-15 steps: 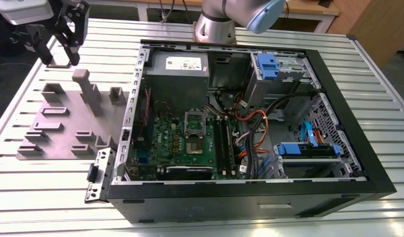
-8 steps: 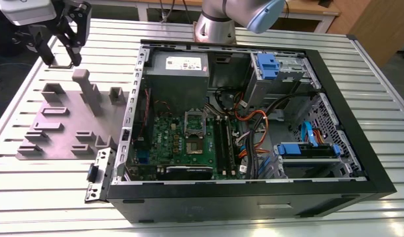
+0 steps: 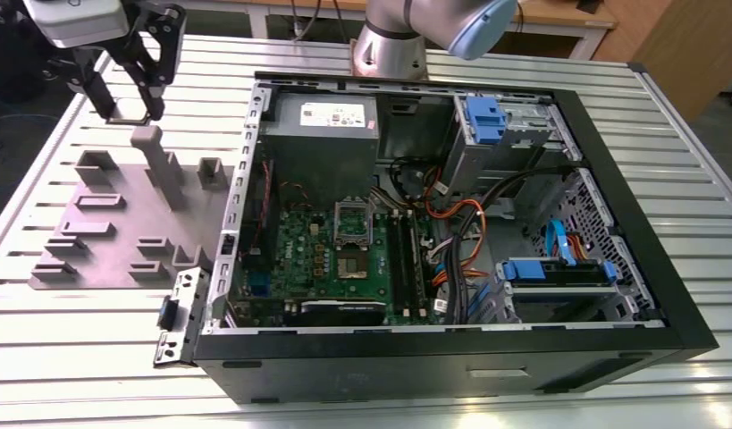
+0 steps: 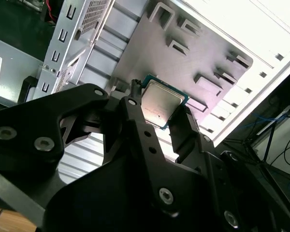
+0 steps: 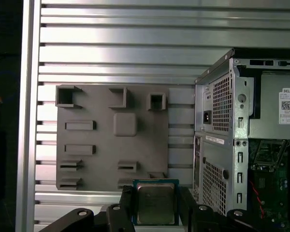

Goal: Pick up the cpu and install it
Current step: 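Pick up the cpu and move it towards the insertion slot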

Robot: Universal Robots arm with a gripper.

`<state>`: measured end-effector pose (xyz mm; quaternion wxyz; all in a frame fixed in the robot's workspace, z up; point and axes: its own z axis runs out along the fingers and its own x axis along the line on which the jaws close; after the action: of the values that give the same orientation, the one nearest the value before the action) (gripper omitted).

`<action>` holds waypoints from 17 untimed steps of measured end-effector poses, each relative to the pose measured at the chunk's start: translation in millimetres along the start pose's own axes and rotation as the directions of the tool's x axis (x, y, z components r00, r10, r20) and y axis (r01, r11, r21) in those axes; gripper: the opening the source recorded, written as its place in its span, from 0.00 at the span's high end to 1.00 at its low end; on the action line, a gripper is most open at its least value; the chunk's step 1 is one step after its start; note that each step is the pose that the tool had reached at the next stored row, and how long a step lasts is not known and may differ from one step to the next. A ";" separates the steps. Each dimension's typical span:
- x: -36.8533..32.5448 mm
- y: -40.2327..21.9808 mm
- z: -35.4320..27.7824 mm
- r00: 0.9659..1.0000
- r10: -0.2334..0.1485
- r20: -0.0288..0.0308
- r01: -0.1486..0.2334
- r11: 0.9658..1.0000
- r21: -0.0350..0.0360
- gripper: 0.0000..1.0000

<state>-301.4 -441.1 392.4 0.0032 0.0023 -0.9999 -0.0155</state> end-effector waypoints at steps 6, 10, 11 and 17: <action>-3.7 0.0 -0.1 1.000 0.000 0.000 0.000 1.000 0.000 0.53; -4.1 0.0 0.0 1.000 0.000 0.000 0.000 1.000 0.000 0.53; -4.4 0.0 0.0 1.000 0.000 0.000 0.000 1.000 0.000 0.53; -5.9 0.0 0.0 1.000 0.000 0.000 0.000 1.000 0.000 0.53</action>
<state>-295.5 -441.1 392.4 0.0032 0.0023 -0.9999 -0.0155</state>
